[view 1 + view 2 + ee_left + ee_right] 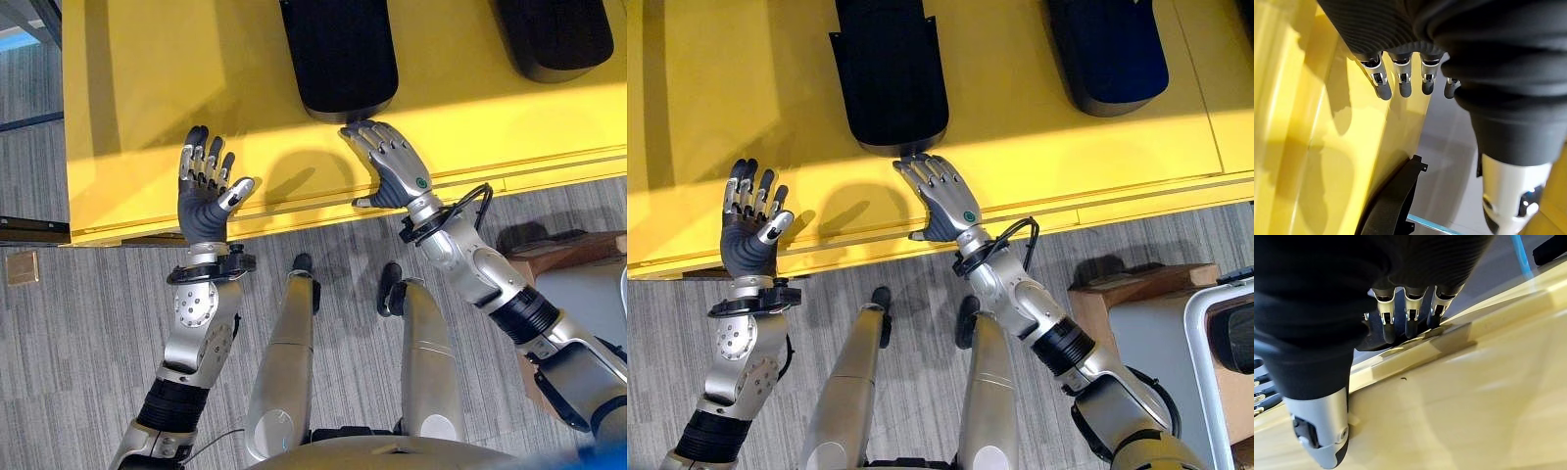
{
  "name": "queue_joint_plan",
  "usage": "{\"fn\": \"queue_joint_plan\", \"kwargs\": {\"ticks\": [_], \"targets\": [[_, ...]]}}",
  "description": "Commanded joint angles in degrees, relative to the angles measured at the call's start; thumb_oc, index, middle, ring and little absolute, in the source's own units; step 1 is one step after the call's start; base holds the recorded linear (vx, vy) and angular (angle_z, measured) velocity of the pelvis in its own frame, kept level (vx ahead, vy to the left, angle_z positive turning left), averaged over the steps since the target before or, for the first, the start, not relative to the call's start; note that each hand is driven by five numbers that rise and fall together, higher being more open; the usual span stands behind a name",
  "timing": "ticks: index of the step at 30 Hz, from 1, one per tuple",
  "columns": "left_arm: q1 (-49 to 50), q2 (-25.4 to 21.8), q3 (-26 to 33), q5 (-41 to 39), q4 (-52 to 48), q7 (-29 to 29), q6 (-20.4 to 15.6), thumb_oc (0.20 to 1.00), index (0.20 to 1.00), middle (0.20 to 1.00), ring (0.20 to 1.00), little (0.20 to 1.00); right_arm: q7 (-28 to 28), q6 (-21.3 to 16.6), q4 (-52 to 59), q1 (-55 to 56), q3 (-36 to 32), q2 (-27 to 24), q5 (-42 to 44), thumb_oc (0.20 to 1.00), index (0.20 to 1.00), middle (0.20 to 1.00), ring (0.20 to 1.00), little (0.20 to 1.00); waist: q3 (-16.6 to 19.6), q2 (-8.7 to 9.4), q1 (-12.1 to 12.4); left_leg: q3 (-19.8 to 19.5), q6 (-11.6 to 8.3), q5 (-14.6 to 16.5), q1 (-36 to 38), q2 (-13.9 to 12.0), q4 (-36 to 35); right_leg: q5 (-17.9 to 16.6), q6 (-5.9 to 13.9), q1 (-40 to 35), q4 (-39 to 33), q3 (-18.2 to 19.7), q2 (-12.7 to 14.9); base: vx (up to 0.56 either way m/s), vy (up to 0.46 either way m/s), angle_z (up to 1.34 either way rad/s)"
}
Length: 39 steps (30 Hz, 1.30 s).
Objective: Move parts from the plastic box to the shelf.
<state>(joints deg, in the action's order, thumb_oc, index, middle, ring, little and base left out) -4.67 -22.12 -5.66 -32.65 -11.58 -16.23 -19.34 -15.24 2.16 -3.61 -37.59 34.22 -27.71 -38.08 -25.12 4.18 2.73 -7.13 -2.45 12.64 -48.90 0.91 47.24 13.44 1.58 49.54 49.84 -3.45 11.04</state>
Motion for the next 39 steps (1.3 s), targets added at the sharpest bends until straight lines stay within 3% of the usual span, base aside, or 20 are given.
{"fn": "queue_joint_plan", "kwargs": {"ticks": [1, 11, 12, 13, 16, 18, 19, 25, 26, 27, 30, 35, 39], "targets": [[6.06, -1.37, -0.89, -1.54, -0.02, 0.89, 2.04, 1.0, 1.0, 1.0, 1.0, 1.0, 2.49, 1.11, -4.26, -8.77, -2.3, 3.99, 6.04, 1.0, 1.0, 1.0, 1.0, 1.0, 0.59, 0.87, 2.06, 0.65, 2.15, -0.65, -1.68, 0.12, -1.63, -0.12, 0.33, -1.99, -1.93, 1.39, 1.4, 0.0, 0.0, 0.0], [7.15, -2.22, 0.17, -2.3, 0.02, 3.65, 3.94, 1.0, 1.0, 1.0, 1.0, 1.0, 7.33, 1.0, -5.53, -12.36, -3.27, 3.0, 10.54, 1.0, 1.0, 1.0, 1.0, 1.0, 1.22, 1.16, 2.86, 0.6, 2.05, 0.96, -0.75, 0.21, -1.55, 1.24, 0.55, -2.7, -1.58, 1.49, 1.34, 0.02, -0.01, 0.0], [7.34, -2.3, 0.32, -2.58, -0.09, 4.14, 4.11, 1.0, 1.0, 1.0, 1.0, 1.0, 7.32, 1.04, -5.73, -13.3, -3.88, 2.83, 10.57, 1.0, 1.0, 1.0, 1.0, 1.0, 1.02, 1.12, 3.01, 0.71, 2.18, -0.7, -1.41, 0.26, -1.93, -0.13, 0.27, -2.04, -1.88, 1.34, 1.41, 0.0, 0.0, 0.0], [7.33, -2.29, 0.32, -2.59, -0.05, 4.15, 4.13, 1.0, 1.0, 1.0, 1.0, 1.0, 7.34, 1.03, -5.76, -13.3, -3.87, 2.83, 10.59, 1.0, 1.0, 1.0, 1.0, 1.0, 1.32, 1.21, 2.99, 0.6, 2.05, 0.68, -0.77, 0.23, -1.86, 1.04, 0.52, -2.61, -1.73, 1.46, 1.33, 0.0, 0.0, 0.0], [7.61, -2.17, 0.48, -3.0, -0.26, 4.29, 4.01, 1.0, 1.0, 1.0, 1.0, 1.0, 6.3, 0.62, -5.18, -13.25, -4.97, 2.6, 11.37, 1.0, 1.0, 1.0, 1.0, 1.0, 1.33, 1.21, 3.13, 0.54, 2.06, 0.59, -0.76, 0.29, -1.97, 0.99, 0.58, -2.68, -1.84, 1.44, 1.34, 0.03, -0.005, 0.0], [7.61, -2.1, 0.51, -2.8, -0.14, 4.28, 4.03, 1.0, 1.0, 1.0, 1.0, 1.0, 6.15, -0.2, -3.04, -12.16, -5.63, 2.38, 12.13, 1.0, 1.0, 1.0, 1.0, 1.0, 1.34, 1.23, 3.07, 0.53, 2.09, 0.54, -0.7, 0.33, -2.1, 0.94, 0.63, -2.71, -1.94, 1.42, 1.34, -0.04, 0.007, 0.0], [7.35, -1.93, 0.66, -2.49, -0.04, 4.09, 4.01, 1.0, 1.0, 1.0, 1.0, 1.0, 5.89, -1.43, 0.32, -10.27, -6.63, 2.08, 13.22, 1.0, 1.0, 1.0, 1.0, 1.0, 1.04, 1.22, 2.78, 0.68, 2.23, -1.05, -1.37, 0.31, -2.4, -0.35, 0.4, -2.16, -2.31, 1.31, 1.4, -0.07, 0.012, 0.0], [6.79, -1.11, 0.68, -0.98, 0.2, 2.95, 3.81, 1.0, 1.0, 1.0, 1.0, 1.0, 6.13, -5.6, 10.03, 0.61, -8.66, 1.27, 18.29, 1.0, 1.0, 1.0, 1.0, 1.0, 1.21, 1.61, 1.57, 0.72, 2.08, 0.1, -0.31, 0.0, -2.85, 0.81, 0.73, -3.03, -2.52, 1.34, 1.38, 0.02, -0.001, 0.03], [6.73, -0.99, 0.42, -0.51, 0.34, 2.51, 3.57, 1.0, 1.0, 1.0, 1.0, 1.0, 5.6, -6.21, 11.05, 3.6, -9.15, 1.45, 19.47, 1.0, 1.0, 1.0, 1.0, 1.0, 1.01, 1.58, 1.29, 0.85, 2.23, -1.46, -0.8, -0.02, -3.1, -0.49, 0.52, -2.7, -2.89, 1.26, 1.49, 0.01, 0.001, 0.04], [6.54, -0.93, 0.45, -0.24, 0.4, 2.37, 3.54, 1.0, 1.0, 1.0, 1.0, 1.0, 5.78, -6.65, 11.84, 4.91, -9.05, 1.18, 19.34, 1.0, 1.0, 1.0, 1.0, 1.0, 1.3, 1.72, 0.96, 0.75, 2.05, -0.12, 0.07, -0.06, -3.32, 0.7, 0.8, -3.47, -2.89, 1.42, 1.34, 0.02, -0.001, 0.06], [6.23, -0.97, -0.19, 0.99, 0.83, 1.84, 2.42, 1.0, 1.0, 1.0, 1.0, 1.0, 6.16, -9.71, 15.44, 14.71, -8.48, 0.0, 21.67, 1.0, 1.0, 1.0, 1.0, 1.0, 1.78, 1.57, -0.46, 0.98, 1.76, -3.09, 2.02, -0.66, -7.14, -1.85, 1.1, -5.32, -6.51, 1.02, 1.15, -0.03, 0.001, 0.02], [5.58, -1.56, -1.15, 1.06, 1.78, 2.19, 1.78, 1.0, 1.0, 1.0, 1.0, 1.0, 6.68, -10.78, 16.03, 17.42, -7.01, -1.74, 22.35, 1.0, 1.0, 1.0, 1.0, 1.0, 2.39, 1.33, -1.26, 1.35, 1.24, -5.35, 6.11, -1.19, -12.4, -3.87, 1.68, -9.8, -12.3, 0.16, 0.41, 0.04, -0.024, -0.06], [4.76, -1.86, -1.81, 0.49, 2.98, 2.82, 1.22, 1.0, 1.0, 1.0, 1.0, 1.0, 7.3, -11.15, 16.19, 18.43, -5.75, -3.04, 22.61, 1.0, 1.0, 1.0, 1.0, 1.0, 3.59, 0.86, -2.64, 1.88, 0.94, -8.62, 12.79, -2.02, -21.16, -7.07, 2.79, -16.13, -21.66, -0.69, -0.94, 0.05, -0.022, -0.16]]}}
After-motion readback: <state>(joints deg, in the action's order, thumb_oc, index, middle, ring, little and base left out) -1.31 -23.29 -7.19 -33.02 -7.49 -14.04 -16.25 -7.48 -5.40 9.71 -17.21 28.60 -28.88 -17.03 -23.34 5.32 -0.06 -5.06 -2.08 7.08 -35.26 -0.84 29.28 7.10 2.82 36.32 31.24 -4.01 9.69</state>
